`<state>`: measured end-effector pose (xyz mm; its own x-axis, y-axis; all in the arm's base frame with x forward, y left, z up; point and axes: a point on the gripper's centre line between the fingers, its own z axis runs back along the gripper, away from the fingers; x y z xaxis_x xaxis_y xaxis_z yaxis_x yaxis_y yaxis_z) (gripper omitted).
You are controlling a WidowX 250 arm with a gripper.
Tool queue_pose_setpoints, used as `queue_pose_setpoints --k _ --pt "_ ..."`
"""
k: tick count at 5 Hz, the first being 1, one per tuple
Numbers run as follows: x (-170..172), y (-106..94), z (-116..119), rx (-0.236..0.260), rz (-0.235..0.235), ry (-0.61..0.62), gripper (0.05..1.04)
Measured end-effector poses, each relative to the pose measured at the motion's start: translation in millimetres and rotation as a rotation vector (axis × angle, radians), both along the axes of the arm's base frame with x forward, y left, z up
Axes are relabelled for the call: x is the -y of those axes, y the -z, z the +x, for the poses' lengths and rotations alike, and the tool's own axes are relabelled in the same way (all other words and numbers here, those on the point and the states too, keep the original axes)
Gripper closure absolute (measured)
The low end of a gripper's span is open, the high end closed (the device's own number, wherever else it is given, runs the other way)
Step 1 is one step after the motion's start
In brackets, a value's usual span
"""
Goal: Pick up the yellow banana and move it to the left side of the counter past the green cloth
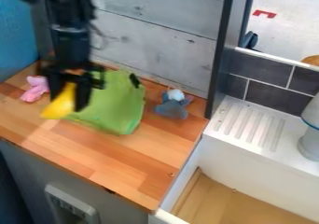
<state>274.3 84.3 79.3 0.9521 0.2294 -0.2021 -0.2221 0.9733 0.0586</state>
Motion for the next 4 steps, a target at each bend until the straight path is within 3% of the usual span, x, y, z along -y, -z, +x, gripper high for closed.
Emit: queue_pose_setpoints --k 1,4 --pt "-38 7.7 -1 -0.018 0.001 -0.07 0.55" --pt "-90 41.7 -18 -0.142 -0.026 -0.17 0.549"
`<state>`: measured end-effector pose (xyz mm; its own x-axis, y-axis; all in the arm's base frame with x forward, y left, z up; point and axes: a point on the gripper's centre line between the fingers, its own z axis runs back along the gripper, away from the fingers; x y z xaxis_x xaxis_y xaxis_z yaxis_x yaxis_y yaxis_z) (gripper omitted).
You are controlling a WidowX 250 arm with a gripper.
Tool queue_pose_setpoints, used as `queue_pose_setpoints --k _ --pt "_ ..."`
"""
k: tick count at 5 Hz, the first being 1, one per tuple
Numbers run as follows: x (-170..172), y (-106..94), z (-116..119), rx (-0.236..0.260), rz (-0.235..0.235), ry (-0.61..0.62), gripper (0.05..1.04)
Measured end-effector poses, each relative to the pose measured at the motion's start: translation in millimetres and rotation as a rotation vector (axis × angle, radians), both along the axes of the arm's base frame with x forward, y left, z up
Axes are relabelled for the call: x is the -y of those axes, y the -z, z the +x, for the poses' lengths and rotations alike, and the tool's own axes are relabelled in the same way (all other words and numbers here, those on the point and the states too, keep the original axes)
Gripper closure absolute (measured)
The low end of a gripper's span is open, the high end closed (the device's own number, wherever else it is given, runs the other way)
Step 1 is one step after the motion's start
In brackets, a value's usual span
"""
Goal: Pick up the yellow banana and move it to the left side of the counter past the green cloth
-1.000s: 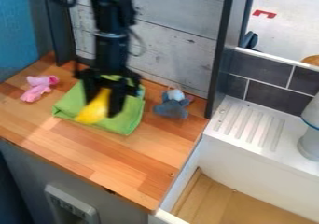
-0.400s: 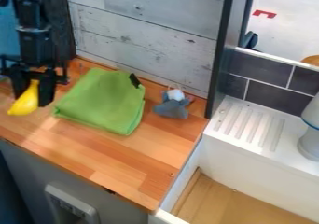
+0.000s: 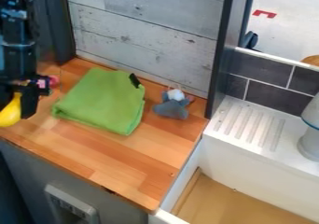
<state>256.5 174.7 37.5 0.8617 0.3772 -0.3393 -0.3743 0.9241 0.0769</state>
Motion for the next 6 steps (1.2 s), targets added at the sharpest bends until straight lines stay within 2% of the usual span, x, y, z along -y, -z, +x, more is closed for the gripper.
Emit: queue_pose_setpoints --k 2,4,5,6 --pt "-41 13.4 -14 -0.007 -0.021 -0.073 0.549" --pt "-44 32.5 -4 0.02 -0.028 -0.093 0.55" --pt "-48 33.2 8 0.055 -0.024 -0.123 0.55" --pt "-50 33.1 11 0.045 0.005 -0.19 0.474"
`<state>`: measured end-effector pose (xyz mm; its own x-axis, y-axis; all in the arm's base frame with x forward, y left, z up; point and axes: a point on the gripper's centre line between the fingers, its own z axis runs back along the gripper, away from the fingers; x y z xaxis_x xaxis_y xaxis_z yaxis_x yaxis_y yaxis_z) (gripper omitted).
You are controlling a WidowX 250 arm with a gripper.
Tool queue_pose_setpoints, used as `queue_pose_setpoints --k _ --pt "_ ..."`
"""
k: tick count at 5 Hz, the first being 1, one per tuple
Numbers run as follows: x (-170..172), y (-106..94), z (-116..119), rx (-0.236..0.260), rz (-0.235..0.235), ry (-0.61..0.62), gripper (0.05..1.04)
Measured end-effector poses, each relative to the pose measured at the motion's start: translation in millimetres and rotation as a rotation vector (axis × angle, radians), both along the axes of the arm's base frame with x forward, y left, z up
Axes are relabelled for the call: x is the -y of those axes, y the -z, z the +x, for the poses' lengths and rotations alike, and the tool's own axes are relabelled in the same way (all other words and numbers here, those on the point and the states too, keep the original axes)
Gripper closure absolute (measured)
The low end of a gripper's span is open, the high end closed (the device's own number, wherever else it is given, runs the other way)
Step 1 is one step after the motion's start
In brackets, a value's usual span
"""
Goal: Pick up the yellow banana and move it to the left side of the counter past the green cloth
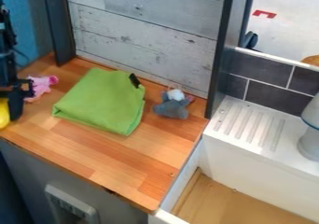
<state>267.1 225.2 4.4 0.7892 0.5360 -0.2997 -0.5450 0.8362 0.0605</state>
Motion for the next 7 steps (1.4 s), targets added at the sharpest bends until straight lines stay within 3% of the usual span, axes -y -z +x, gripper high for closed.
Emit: queue_pose_setpoints --k 1,2,3,4,5,6,7 --pt "2 -0.7 -3 -0.001 0.022 -0.051 0.206" --pt "13 -8.8 -8 0.02 0.048 -0.075 0.076" --pt "29 -43.5 1 0.132 0.094 -0.055 0.079" --pt "58 -96.5 15 0.283 0.148 0.042 0.083" --pt "112 -122.8 34 0.322 0.132 0.245 0.083" --pt "161 -121.7 69 0.379 0.09 0.475 0.083" --pt "211 -94.4 97 0.335 0.04 0.646 0.083"
